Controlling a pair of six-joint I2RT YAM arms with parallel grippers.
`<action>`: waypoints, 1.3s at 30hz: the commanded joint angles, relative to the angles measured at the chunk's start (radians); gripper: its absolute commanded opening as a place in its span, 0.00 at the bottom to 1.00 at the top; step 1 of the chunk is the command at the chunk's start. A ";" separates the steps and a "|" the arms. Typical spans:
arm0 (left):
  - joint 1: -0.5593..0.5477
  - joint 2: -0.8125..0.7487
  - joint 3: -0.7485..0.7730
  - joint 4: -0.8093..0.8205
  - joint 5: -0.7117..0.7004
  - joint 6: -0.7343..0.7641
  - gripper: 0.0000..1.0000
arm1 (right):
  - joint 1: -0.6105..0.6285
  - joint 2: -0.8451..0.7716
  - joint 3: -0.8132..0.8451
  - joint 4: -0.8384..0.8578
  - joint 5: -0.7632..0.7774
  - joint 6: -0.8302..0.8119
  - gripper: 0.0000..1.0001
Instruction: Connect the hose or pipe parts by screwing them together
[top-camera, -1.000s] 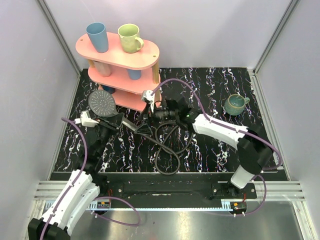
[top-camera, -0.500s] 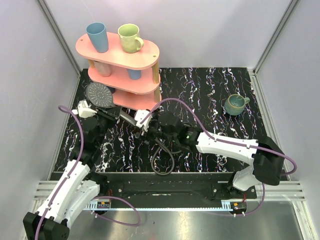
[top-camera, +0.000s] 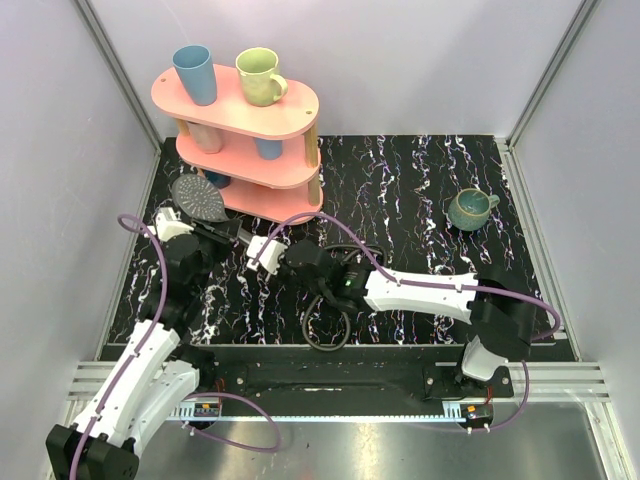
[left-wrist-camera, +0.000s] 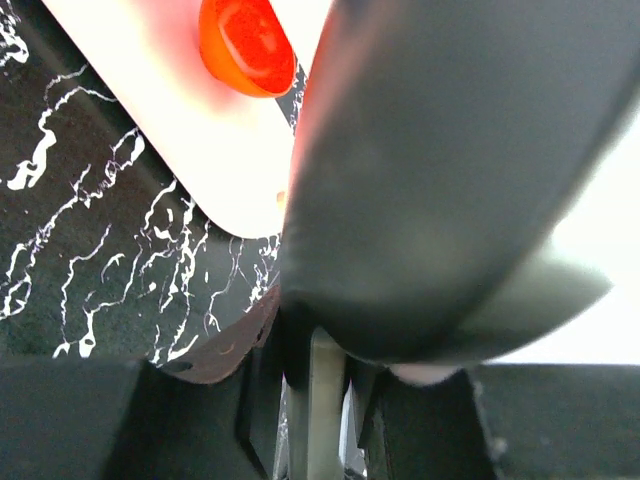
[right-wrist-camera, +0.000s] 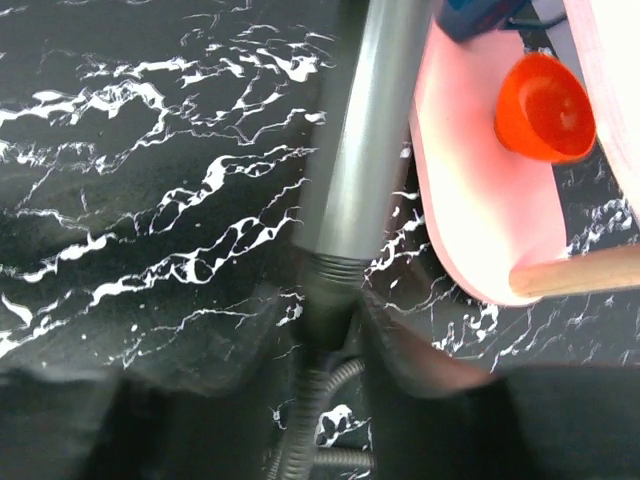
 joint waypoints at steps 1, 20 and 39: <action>-0.002 -0.028 0.039 0.071 -0.027 -0.019 0.00 | 0.007 -0.003 0.052 0.054 0.063 -0.004 0.14; -0.002 -0.266 -0.608 1.142 0.235 0.132 0.00 | -0.344 0.005 0.211 -0.012 -1.067 0.197 0.00; -0.002 -0.196 -0.406 0.615 0.027 0.132 0.00 | -0.398 -0.030 0.037 0.012 -0.948 0.255 0.71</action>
